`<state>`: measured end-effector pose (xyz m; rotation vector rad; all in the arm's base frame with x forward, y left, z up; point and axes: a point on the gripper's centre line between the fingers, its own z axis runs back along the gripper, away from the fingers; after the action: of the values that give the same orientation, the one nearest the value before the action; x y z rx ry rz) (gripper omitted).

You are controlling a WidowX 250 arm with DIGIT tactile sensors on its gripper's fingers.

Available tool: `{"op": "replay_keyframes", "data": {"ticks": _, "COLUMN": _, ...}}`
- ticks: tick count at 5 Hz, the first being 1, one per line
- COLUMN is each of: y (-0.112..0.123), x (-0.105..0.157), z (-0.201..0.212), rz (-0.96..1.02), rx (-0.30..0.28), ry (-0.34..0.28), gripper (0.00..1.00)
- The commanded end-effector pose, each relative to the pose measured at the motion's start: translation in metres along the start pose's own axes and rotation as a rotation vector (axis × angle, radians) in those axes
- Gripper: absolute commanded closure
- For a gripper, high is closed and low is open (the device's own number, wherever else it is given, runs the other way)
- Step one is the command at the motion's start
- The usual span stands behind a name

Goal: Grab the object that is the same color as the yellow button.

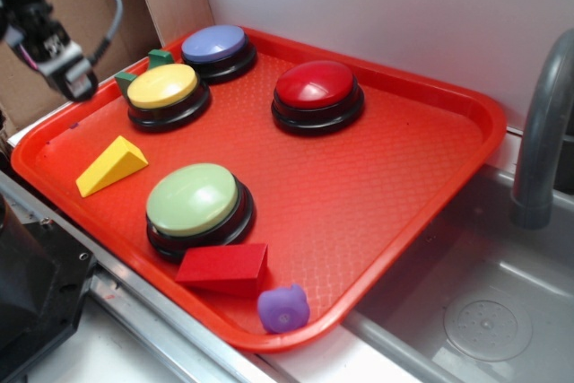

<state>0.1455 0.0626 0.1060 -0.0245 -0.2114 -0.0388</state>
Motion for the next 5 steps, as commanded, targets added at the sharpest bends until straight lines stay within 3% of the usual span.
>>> {"op": "replay_keyframes", "data": {"ticks": 1, "y": 0.017, "x": 0.006, "z": -0.056, "rz": -0.038, "rx": -0.024, "ry": -0.013, "gripper": 0.00}}
{"op": "replay_keyframes", "data": {"ticks": 2, "y": 0.013, "x": 0.008, "z": -0.077, "rz": -0.064, "rx": -0.011, "ry": 0.030, "gripper": 0.00}}
{"op": "replay_keyframes", "data": {"ticks": 4, "y": 0.008, "x": 0.007, "z": -0.091, "rz": -0.061, "rx": -0.019, "ry": 0.045, "gripper": 0.04}}
{"op": "replay_keyframes", "data": {"ticks": 5, "y": 0.008, "x": 0.006, "z": -0.090, "rz": -0.056, "rx": -0.017, "ry": 0.050, "gripper": 1.00}}
